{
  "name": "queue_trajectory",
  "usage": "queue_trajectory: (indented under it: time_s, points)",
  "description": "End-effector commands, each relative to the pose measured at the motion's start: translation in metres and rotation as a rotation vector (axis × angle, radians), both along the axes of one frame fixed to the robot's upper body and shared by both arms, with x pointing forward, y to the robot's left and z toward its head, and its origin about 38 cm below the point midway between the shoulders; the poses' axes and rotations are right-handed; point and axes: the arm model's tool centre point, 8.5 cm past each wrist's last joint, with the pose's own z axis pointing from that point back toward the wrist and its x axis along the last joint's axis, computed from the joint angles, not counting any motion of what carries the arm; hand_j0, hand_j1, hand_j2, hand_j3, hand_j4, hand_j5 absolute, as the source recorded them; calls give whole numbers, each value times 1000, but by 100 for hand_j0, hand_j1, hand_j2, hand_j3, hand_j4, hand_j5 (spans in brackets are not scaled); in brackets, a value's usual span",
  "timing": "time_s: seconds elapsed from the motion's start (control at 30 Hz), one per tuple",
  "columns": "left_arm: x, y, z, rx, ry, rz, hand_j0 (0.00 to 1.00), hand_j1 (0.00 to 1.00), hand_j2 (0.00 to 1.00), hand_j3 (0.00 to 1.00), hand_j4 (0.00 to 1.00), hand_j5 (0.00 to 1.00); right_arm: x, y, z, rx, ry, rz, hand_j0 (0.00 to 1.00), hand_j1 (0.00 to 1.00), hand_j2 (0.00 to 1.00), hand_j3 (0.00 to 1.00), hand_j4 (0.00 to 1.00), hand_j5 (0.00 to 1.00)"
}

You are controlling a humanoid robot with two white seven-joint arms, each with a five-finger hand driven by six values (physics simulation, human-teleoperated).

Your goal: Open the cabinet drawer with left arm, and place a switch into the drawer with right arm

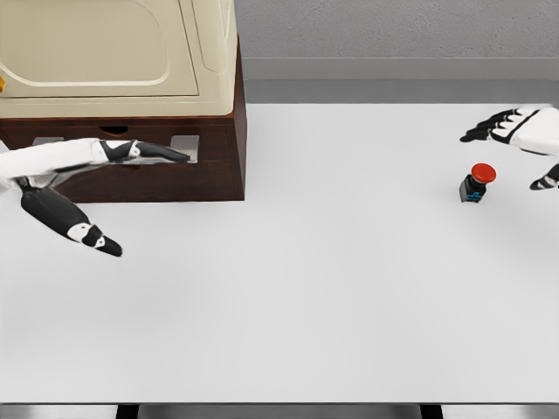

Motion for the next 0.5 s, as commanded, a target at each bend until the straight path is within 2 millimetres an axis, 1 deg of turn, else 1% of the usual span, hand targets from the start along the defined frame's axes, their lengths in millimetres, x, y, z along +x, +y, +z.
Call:
queue_trajectory:
  time_s: [0.0,0.03,0.1,0.17,0.2,0.23,0.27,0.33,0.37,0.4,0.47]
  points:
    - [4,12,3,2,94,80,100,100,100,100,100,100,2,4,-11,-41,10,5,100,100,100,100,100,100]
    - [3,19,8,18,84,99,100,100,100,100,100,100,4,8,-13,-52,4,10,100,100,100,100,100,100]
    - [2,18,7,35,66,94,100,100,100,100,100,100,6,8,-11,-62,-6,9,100,100,100,100,100,100]
    - [3,16,6,107,10,84,100,100,100,100,100,100,10,7,-16,-106,-13,-2,100,100,100,100,100,100]
    - [3,19,4,142,-4,92,99,99,99,99,99,99,15,6,-17,-112,-8,-10,100,100,100,100,100,100]
    - [2,21,6,150,-9,98,95,95,95,95,95,95,18,4,-20,-118,4,-18,100,100,100,100,100,100]
    - [2,21,6,179,-29,97,94,94,94,94,94,94,20,4,-22,-121,11,-19,100,100,100,100,100,100]
    - [7,20,1,276,-49,125,96,96,96,96,96,96,21,4,-26,-167,6,-20,100,100,100,100,100,100]
    - [11,22,5,296,-39,159,99,99,99,99,99,99,22,3,-28,-166,10,-27,100,100,100,100,100,100]
    - [13,25,5,310,-20,185,100,100,100,100,100,100,24,0,-31,-162,17,-37,100,100,100,100,100,100]
    - [11,36,5,354,-19,221,100,100,100,100,100,100,25,0,-39,-181,30,-42,100,100,100,100,100,100]
